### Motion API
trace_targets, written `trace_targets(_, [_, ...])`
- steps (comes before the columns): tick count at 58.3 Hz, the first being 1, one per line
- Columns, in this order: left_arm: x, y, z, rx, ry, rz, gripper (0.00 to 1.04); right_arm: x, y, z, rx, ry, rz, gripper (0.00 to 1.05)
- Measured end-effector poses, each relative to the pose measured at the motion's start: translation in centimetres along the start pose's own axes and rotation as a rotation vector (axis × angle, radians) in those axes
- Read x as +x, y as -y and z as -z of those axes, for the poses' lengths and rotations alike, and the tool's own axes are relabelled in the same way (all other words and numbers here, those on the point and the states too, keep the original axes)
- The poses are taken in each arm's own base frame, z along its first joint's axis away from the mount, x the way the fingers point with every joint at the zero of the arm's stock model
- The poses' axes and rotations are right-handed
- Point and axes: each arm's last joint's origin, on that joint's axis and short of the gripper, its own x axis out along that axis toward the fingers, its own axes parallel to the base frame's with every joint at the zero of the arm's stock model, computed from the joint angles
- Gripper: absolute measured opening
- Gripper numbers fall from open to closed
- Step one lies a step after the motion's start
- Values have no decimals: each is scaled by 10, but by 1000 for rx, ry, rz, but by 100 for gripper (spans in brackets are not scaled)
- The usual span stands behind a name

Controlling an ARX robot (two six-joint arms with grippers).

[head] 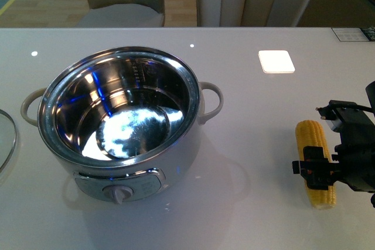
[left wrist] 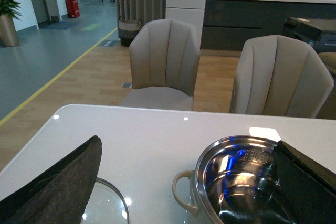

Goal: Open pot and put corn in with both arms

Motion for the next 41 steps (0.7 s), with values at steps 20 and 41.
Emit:
trace_targets(20, [0,0,0,0,0,0,98,-31,2,-4,-22,70,-45,20])
trace_targets(41, [0,0,0,0,0,0,98,-92,-21,-32,-44,214,-196,15])
